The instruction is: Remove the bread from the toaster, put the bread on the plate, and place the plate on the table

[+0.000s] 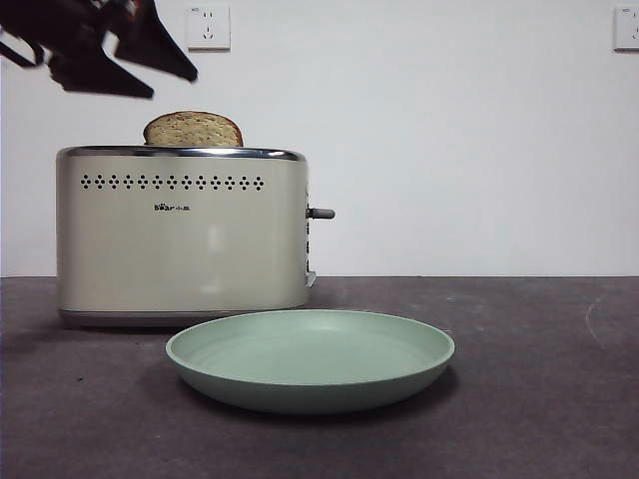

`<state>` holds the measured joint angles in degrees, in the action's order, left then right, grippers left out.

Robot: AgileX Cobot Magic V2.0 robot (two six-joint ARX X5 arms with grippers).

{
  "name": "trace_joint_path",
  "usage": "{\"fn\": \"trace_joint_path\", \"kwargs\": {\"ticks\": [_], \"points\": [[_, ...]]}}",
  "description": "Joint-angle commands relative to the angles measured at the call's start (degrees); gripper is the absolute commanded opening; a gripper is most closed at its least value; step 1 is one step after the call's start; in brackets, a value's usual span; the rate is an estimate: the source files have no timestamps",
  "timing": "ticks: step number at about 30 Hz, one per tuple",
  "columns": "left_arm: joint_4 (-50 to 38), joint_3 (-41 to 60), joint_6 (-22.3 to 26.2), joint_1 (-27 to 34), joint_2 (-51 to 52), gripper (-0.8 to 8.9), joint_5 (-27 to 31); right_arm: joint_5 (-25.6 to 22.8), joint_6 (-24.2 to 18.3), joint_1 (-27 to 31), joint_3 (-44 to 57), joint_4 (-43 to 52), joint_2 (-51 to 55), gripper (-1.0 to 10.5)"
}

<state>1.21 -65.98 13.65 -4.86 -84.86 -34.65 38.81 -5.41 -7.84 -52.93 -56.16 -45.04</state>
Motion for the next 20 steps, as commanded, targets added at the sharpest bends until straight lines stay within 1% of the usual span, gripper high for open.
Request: {"fn": "trace_joint_path", "kwargs": {"ticks": [1, 4, 6, 9, 10, 15, 16, 20], "points": [[-0.2, -0.7, 1.6, -0.6, -2.9, 5.29, 0.1, -0.1, 0.0, -0.1, -0.1, 0.2, 0.0, 6.0], [0.0, -0.8, 1.8, -1.2, -5.2, 5.22, 0.3, -0.2, 0.1, -0.1, -0.1, 0.2, 0.0, 6.0], [0.4, -0.8, 3.1, -1.6, -6.3, 4.53, 0.4, -0.2, 0.3, -0.1, -0.1, 0.2, 0.0, 6.0], [1.1, -0.8, 3.2, -2.2, -7.0, 3.66, 0.9, -0.2, 0.5, -0.1, -0.1, 0.2, 0.0, 6.0], [1.3, -0.8, 3.2, -2.3, -7.0, 3.25, 1.6, -0.2, 0.5, -0.1, -0.1, 0.2, 0.0, 6.0], [0.9, -0.8, 3.1, -2.6, -7.0, 0.1, 2.0, -0.2, 0.5, -0.1, -0.1, 0.2, 0.0, 6.0], [1.0, -0.8, 3.1, -2.6, -7.0, -0.17, 2.0, -0.2, 0.5, -0.1, -0.1, 0.2, 0.0, 6.0], [0.7, -0.9, 2.9, -2.5, -6.5, -0.08, 1.9, -0.2, 0.5, -0.1, -0.1, 0.2, 0.0, 6.0]]}}
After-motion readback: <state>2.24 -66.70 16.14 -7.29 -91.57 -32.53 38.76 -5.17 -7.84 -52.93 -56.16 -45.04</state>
